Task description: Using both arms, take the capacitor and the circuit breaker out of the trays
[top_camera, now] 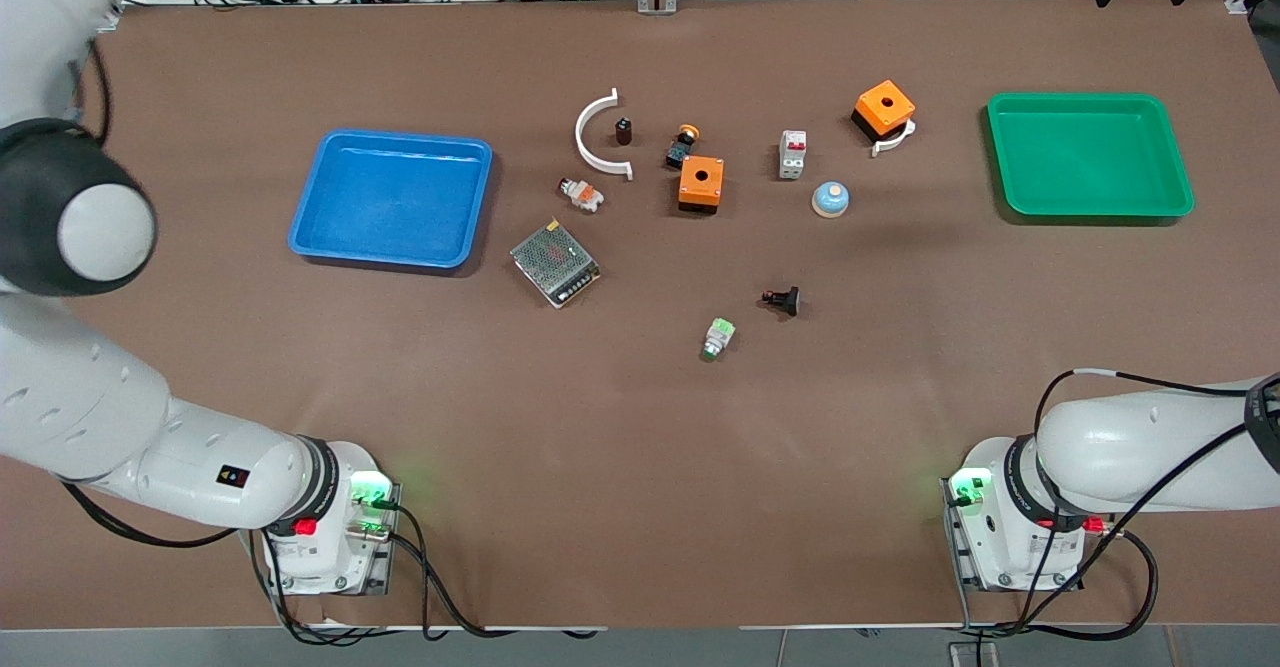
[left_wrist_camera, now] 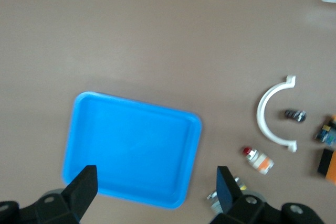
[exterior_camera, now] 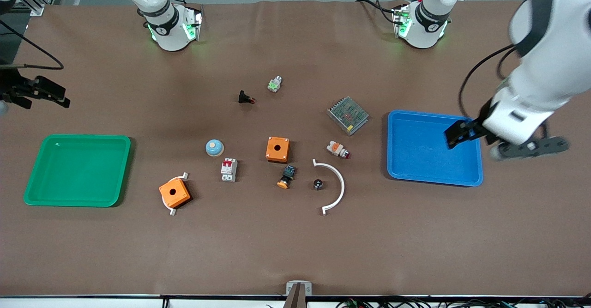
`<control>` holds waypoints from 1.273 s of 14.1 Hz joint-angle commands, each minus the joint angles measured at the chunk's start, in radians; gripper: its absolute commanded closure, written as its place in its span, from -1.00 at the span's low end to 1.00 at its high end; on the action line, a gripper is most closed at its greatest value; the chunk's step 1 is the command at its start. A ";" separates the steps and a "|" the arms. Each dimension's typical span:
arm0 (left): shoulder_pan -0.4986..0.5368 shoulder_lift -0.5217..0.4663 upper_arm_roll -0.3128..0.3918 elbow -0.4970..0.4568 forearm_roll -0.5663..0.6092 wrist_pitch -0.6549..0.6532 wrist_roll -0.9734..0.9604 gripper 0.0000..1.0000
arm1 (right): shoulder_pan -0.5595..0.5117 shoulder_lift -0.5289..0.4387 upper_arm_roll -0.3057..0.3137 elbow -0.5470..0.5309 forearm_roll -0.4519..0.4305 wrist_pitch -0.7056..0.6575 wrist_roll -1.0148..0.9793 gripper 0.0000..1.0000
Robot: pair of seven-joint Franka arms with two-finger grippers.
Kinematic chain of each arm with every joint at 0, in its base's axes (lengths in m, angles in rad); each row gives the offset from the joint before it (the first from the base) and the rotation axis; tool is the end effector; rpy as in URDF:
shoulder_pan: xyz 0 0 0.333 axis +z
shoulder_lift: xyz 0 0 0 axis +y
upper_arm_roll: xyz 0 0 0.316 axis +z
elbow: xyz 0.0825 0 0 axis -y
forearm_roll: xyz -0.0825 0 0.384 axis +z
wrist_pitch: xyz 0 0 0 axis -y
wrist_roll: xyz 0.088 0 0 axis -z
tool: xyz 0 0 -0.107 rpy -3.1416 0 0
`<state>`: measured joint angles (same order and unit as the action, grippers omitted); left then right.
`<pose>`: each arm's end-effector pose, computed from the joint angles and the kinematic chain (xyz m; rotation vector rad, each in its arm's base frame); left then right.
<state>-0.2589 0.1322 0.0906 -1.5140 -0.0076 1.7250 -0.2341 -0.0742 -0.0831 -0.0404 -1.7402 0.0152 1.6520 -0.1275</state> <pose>0.5993 -0.1061 0.5893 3.1259 0.1023 0.1230 0.5297 -0.0603 0.5964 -3.1226 -0.0184 0.0045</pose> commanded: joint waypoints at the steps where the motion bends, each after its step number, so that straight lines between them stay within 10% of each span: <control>1: 0.027 -0.132 -0.009 -0.112 0.017 -0.021 0.073 -1.00 | -0.015 -0.069 0.020 -0.047 -0.011 0.005 -0.011 -1.00; 6: 0.046 -0.233 -0.012 -0.207 0.031 -0.019 0.107 -1.00 | -0.009 -0.078 0.027 -0.044 -0.009 -0.006 -0.011 -1.00; 18: 0.035 -0.200 -0.014 -0.106 0.031 -0.051 0.133 -1.00 | -0.001 -0.069 0.028 -0.038 0.002 -0.004 -0.011 -1.00</control>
<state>-0.2251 -0.0818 0.0777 -1.6514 0.0032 1.6945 -0.1146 -0.0738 -0.1378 -0.0195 -1.7645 0.0154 1.6415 -0.1287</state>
